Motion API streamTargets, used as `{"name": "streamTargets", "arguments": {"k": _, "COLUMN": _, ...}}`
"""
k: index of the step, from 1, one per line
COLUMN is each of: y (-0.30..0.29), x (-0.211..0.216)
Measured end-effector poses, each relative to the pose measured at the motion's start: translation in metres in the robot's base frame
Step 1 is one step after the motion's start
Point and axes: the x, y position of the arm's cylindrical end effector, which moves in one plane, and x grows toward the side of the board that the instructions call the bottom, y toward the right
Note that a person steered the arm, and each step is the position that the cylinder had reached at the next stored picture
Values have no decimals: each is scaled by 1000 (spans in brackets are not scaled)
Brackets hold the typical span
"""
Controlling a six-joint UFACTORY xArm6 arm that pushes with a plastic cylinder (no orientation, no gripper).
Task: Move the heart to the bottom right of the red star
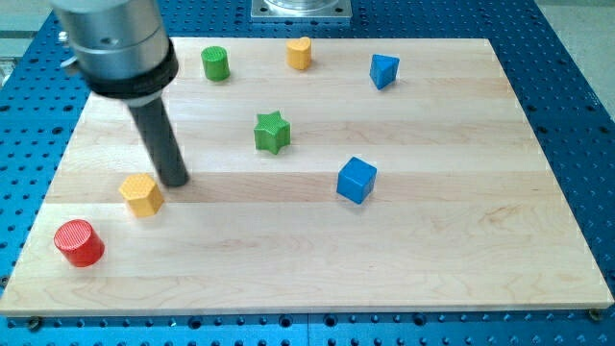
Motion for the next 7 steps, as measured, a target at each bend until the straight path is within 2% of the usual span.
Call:
{"name": "streamTargets", "arguments": {"k": 1, "y": 25, "x": -96}}
{"name": "streamTargets", "arguments": {"k": 2, "y": 89, "x": -158}}
{"name": "streamTargets", "arguments": {"k": 3, "y": 137, "x": -155}}
{"name": "streamTargets", "arguments": {"k": 4, "y": 198, "x": -182}}
{"name": "streamTargets", "arguments": {"k": 5, "y": 216, "x": -241}}
{"name": "streamTargets", "arguments": {"k": 6, "y": 180, "x": -242}}
{"name": "streamTargets", "arguments": {"k": 7, "y": 128, "x": -193}}
